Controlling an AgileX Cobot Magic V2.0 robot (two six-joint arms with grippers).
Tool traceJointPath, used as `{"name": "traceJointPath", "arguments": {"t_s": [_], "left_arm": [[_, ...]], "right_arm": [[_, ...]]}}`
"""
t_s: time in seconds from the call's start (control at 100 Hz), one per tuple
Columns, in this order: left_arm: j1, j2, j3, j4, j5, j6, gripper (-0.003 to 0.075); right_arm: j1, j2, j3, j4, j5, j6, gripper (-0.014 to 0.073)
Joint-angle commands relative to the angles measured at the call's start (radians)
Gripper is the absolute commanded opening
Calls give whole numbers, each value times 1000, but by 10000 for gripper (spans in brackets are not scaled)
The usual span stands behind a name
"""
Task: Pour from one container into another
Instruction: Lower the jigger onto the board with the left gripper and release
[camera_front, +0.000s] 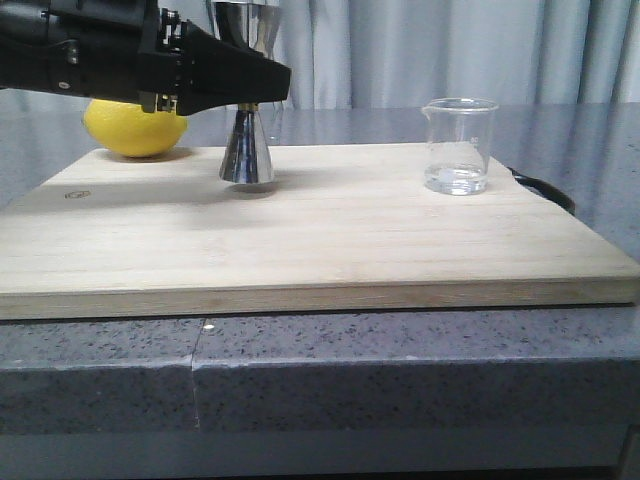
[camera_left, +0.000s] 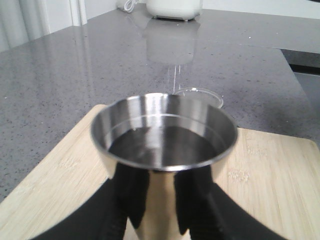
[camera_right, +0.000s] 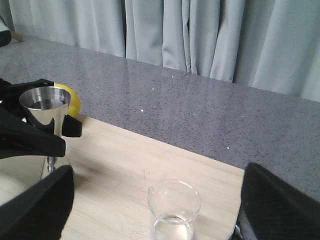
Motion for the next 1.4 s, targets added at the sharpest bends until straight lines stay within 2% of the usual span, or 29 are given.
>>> {"name": "traceJointPath", "arguments": {"t_s": [0.0, 1.02, 1.11, 1.29, 1.39], "left_arm": [[3, -41, -33, -80, 122, 5, 188], [3, -31, -33, -30, 111, 5, 195], [3, -31, -33, -30, 111, 5, 222], [3, -31, -33, -30, 111, 5, 337], [5, -31, -33, -27, 96, -9, 405]], "right_arm": [[-1, -19, -22, -11, -72, -10, 612], [-1, -19, -22, -11, -72, -10, 612], [-1, -19, -22, -11, -72, -10, 612], [-1, -19, -22, -11, -55, -10, 612], [-3, -19, -51, -11, 32, -10, 612]]}}
